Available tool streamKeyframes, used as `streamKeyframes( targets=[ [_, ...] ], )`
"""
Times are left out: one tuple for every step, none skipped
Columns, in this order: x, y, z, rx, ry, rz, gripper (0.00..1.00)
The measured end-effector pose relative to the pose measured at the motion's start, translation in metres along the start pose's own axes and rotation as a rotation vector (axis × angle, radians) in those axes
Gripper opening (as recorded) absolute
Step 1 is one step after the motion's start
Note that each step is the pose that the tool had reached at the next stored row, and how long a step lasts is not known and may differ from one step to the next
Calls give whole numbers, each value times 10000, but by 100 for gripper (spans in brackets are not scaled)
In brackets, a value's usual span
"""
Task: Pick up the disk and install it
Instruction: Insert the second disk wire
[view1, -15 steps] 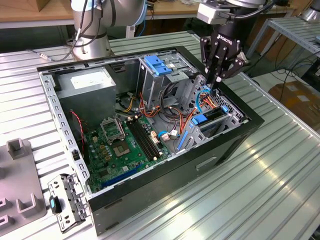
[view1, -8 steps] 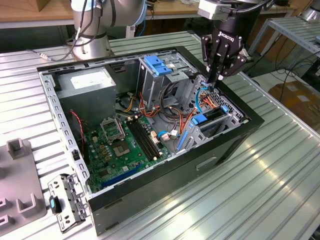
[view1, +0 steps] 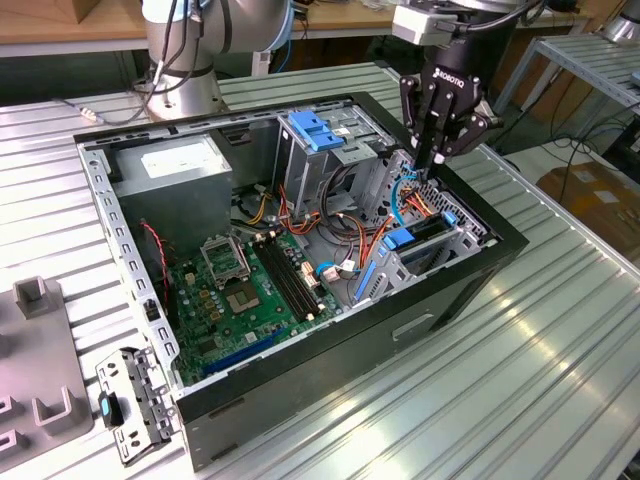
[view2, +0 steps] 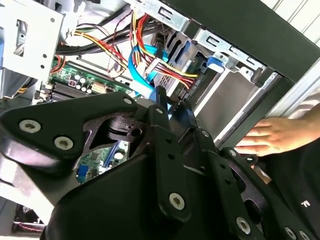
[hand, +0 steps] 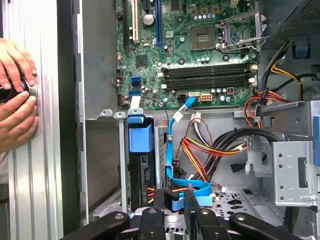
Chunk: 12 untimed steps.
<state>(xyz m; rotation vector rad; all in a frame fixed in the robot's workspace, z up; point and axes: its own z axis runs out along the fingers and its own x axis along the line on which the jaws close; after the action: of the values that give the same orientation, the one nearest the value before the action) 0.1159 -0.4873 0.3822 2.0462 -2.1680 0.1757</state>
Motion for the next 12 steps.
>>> streamKeyframes(
  targets=[
    [-12,-3,16,4,62,0,30],
    [-19,-4,27,6,107,3,28],
    [-24,-4,34,8,154,5,22],
    [-27,-5,38,10,181,6,16],
    [-29,-5,43,11,200,6,16],
    [-30,-5,44,11,205,6,16],
    [-30,-5,45,11,207,6,16],
    [-31,-5,47,11,208,6,16],
    [-31,-5,50,12,207,6,16],
    [-28,-5,55,19,197,7,16],
    [-23,-4,58,27,187,8,16],
    [10,0,71,52,150,10,16]
  ],
)
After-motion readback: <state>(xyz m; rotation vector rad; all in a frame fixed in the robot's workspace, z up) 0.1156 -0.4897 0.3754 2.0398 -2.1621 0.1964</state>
